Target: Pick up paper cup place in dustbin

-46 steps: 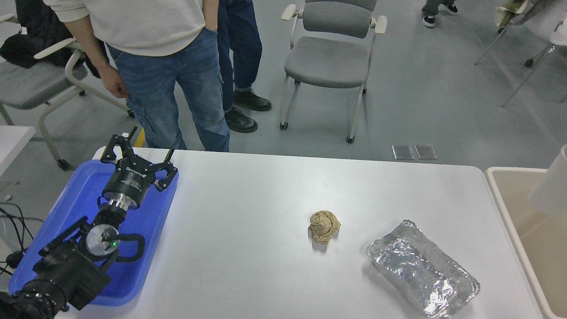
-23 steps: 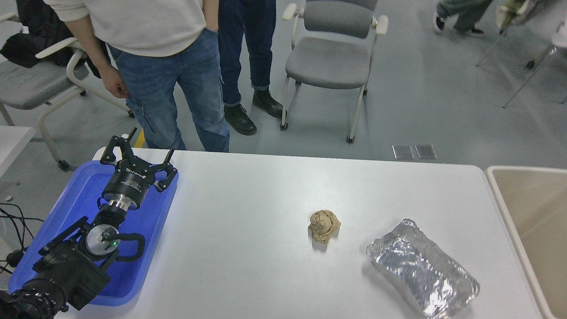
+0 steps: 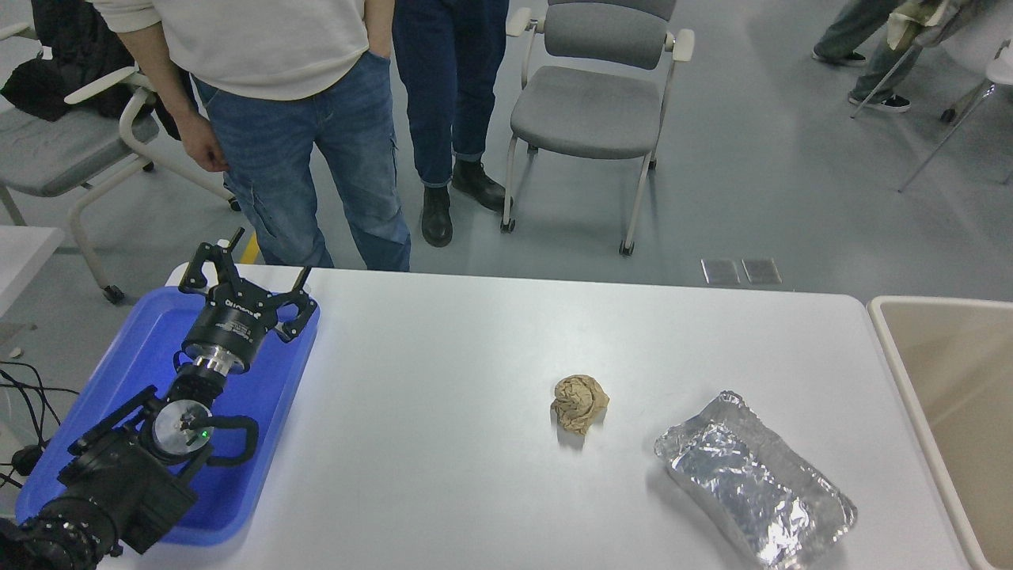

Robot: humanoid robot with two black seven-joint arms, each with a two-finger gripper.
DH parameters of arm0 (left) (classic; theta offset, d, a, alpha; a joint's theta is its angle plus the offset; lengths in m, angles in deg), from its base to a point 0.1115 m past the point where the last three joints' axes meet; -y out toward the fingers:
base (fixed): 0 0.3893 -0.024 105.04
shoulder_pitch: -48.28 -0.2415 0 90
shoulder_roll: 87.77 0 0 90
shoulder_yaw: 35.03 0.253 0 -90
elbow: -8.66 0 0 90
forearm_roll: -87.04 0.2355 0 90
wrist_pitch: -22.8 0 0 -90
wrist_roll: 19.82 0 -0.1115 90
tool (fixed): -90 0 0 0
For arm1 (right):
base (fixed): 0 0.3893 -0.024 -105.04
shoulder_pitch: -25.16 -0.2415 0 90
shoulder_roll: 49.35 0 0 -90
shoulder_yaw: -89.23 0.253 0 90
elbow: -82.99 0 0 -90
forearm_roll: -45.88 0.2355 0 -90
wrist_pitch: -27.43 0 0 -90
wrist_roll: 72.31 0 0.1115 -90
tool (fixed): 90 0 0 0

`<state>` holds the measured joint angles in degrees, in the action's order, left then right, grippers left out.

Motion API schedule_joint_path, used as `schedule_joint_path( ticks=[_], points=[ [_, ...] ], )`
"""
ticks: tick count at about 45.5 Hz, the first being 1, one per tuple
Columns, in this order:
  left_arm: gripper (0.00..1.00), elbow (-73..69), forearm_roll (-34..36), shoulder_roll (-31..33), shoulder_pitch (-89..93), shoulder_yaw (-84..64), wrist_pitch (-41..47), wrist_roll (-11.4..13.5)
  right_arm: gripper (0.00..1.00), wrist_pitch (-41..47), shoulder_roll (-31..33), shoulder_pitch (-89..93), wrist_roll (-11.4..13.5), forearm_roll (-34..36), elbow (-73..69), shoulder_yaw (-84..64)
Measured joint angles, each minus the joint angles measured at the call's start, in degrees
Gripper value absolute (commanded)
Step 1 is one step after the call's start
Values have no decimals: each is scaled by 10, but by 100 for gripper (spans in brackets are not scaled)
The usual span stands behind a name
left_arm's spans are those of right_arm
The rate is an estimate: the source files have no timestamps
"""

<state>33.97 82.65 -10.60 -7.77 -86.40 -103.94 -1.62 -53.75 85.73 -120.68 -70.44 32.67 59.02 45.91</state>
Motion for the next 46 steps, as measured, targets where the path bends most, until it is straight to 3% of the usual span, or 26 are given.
schedule_joint_path(
  ticks=[20,25,31,46],
  points=[
    [100,0,0,0,1,0,0,0,0,-35,-103,137,45,1,134,66],
    [100,0,0,0,1,0,0,0,34,-45,-112,148,52,-1,142,69],
    [100,0,0,0,1,0,0,0,99,-54,-115,155,56,-4,147,71],
    [100,0,0,0,1,0,0,0,100,-81,-118,156,59,-2,139,85]
  ],
)
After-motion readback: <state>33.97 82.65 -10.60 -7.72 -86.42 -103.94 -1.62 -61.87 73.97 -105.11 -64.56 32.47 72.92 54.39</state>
